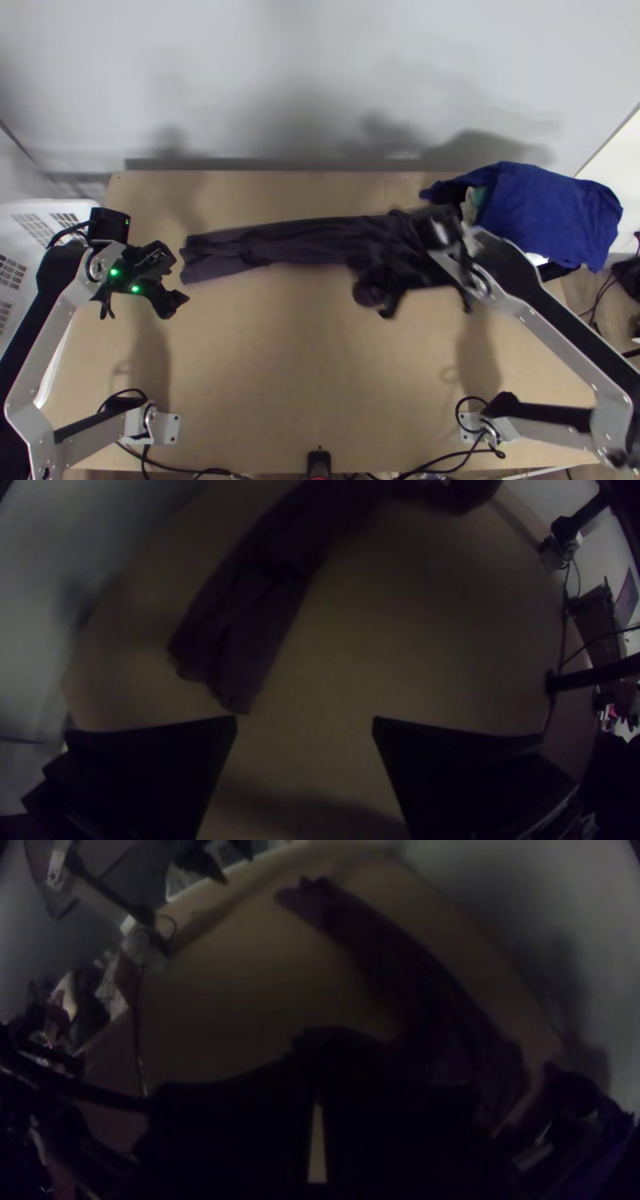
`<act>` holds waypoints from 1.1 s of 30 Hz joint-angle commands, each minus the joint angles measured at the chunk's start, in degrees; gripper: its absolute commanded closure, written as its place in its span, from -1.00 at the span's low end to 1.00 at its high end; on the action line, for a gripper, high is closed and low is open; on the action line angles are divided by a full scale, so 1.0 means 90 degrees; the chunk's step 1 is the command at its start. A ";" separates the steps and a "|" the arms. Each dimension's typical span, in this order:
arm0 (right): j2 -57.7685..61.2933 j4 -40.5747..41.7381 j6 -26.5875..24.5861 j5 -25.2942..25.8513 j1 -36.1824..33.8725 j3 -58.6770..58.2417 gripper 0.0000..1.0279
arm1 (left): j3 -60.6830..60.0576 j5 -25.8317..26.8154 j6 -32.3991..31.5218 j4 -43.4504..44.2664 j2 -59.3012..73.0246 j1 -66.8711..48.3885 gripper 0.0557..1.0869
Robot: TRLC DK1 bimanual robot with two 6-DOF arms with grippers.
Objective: Fold the t-shirt
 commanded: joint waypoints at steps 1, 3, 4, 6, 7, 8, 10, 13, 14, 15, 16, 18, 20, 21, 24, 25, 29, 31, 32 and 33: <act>0.1519 0.0923 0.0536 0.0265 0.0571 0.1961 0.95 | 0.0000 -0.0003 0.0024 0.0079 0.0018 0.0031 -0.92; 0.2027 0.0894 0.0497 0.0275 0.0746 0.2488 0.95 | 0.0029 -0.0003 0.0034 0.0128 0.0038 0.0041 -0.92; 0.2232 0.0894 0.0497 0.0265 0.0805 0.2683 0.95 | 0.0049 -0.0003 0.0044 0.0148 0.0038 0.0041 -0.92; 0.2593 0.0933 0.0477 0.0265 0.0951 0.2976 0.95 | 0.0068 -0.0003 0.0083 0.0177 0.0048 0.0080 -0.92; 0.2759 0.1021 0.0468 0.0265 0.1020 0.3103 0.95 | 0.0078 -0.0003 0.0093 0.0187 0.0058 0.0099 -0.92; 0.2955 0.1109 0.0487 0.0265 0.1059 0.3269 0.95 | 0.0078 -0.0003 0.0103 0.0187 0.0067 0.0099 -0.92; 0.3413 0.1158 0.0507 0.0265 0.1127 0.3718 0.95 | 0.0068 -0.0003 0.0151 0.0187 0.0077 0.0138 -0.92; 0.4097 0.1158 0.0536 0.0265 0.1264 0.4490 0.95 | 0.0049 -0.0003 0.0191 0.0187 0.0097 0.0177 -0.92; 0.4322 0.1158 0.0546 0.0265 0.1313 0.4773 0.95 | 0.0049 -0.0003 0.0200 0.0187 0.0097 0.0187 -0.92; 0.4556 0.1158 0.0575 0.0265 0.1352 0.5037 0.95 | 0.0059 -0.0003 0.0200 0.0187 0.0097 0.0187 -0.92; 0.4781 0.1158 0.0595 0.0265 0.1410 0.5320 0.95 | 0.0068 -0.0003 0.0200 0.0197 0.0097 0.0187 -0.92; 0.5249 0.1158 0.0595 0.0265 0.1528 0.5916 0.95 | 0.0078 -0.0003 0.0200 0.0216 0.0097 0.0187 -0.92; 0.5601 0.1412 0.0653 0.0275 0.1684 0.6336 0.95 | 0.0098 0.0007 0.0181 0.0255 0.0126 0.0187 -0.92; 0.5689 0.1675 0.0722 0.0343 0.1752 0.6384 0.95 | 0.0107 0.0007 0.0181 0.0255 0.0126 0.0177 -0.92; 0.6001 0.2037 0.0712 0.0607 0.1967 0.6580 0.95 | 0.0107 0.0007 0.0181 0.0255 0.0145 0.0187 -0.92; 0.6070 0.2095 0.0712 0.0617 0.2026 0.6589 0.95 | 0.0107 0.0007 0.0191 0.0255 0.0145 0.0187 -0.92; 0.6265 0.2173 0.0692 0.0607 0.2221 0.6492 0.95 | 0.0049 0.0007 0.0210 0.0255 0.0155 0.0187 -0.92; 0.6324 0.2339 0.0682 0.0607 0.2280 0.6443 0.95 | 0.0010 0.0007 0.0210 0.0265 0.0155 0.0187 -0.92; 0.6372 0.2466 0.0682 0.0607 0.2309 0.6443 0.95 | -0.0029 0.0007 0.0210 0.0294 0.0155 0.0177 -0.92; 0.6421 0.2642 0.0673 0.0607 0.2338 0.6453 0.95 | -0.0059 0.0007 0.0210 0.0314 0.0165 0.0177 -0.92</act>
